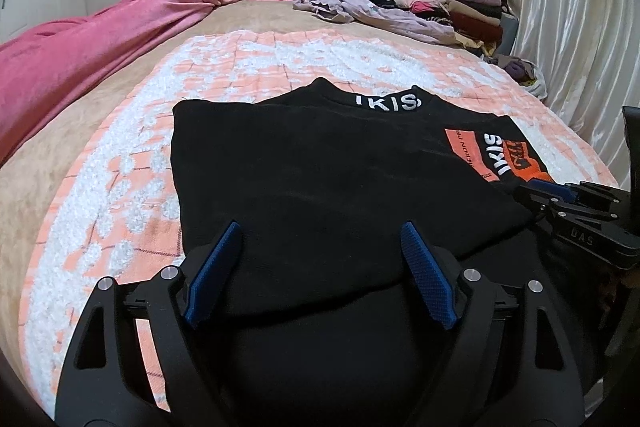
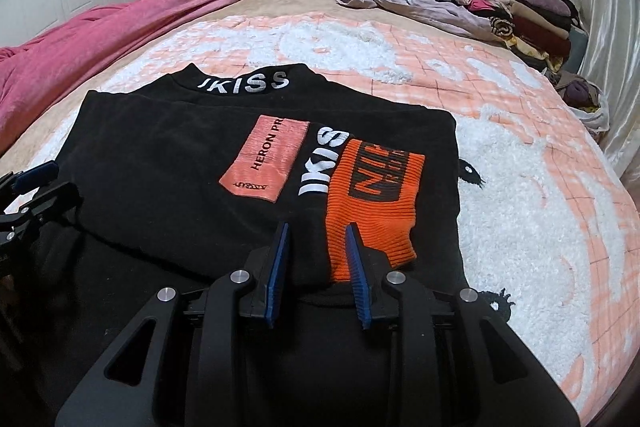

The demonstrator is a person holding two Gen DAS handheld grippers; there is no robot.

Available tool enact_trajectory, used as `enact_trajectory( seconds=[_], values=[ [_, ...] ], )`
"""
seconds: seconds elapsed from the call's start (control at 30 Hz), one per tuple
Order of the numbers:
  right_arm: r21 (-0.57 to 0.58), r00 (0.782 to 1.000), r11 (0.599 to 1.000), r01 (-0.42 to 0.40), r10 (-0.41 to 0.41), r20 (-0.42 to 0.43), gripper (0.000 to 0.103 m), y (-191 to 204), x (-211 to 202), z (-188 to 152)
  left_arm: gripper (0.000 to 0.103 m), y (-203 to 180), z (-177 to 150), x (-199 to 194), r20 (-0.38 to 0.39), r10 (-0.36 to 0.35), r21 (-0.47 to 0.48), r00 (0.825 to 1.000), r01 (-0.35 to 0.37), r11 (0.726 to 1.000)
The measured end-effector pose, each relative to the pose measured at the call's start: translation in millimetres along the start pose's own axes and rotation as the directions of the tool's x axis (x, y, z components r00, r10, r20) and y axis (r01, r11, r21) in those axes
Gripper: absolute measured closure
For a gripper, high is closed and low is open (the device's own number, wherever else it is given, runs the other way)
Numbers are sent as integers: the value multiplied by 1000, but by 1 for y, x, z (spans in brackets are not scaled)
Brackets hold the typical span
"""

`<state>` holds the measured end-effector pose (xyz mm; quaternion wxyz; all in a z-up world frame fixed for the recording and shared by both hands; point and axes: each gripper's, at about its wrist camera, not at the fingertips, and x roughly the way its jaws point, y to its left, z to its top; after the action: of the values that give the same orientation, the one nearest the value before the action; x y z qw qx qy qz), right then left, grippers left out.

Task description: Fold small clothes

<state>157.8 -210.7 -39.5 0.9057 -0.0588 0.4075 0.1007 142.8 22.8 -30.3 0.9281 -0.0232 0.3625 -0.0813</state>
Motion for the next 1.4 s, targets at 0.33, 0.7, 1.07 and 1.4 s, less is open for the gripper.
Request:
enact_trajectory(
  seconds=[0.33, 0.7, 1.07, 1.4],
  values=[
    [17, 999, 1000, -26, 26, 20, 69, -3, -14, -3, 28, 1, 0, -5, 8, -8, -8, 1000, 8, 1000],
    [32, 998, 999, -36, 34, 46, 48, -3, -28, -3, 21, 1, -2, -9, 10, -7, -9, 1000, 8, 1000],
    [52, 997, 998, -28, 24, 75, 28, -5, -42, -1, 15, -2, -3, -18, 24, -7, -3, 1000, 7, 1000],
    [78, 993, 997, -22, 13, 114, 22, -14, -64, -2, 10, 4, 0, -36, 51, 6, -27, 999, -5, 1000]
  ],
)
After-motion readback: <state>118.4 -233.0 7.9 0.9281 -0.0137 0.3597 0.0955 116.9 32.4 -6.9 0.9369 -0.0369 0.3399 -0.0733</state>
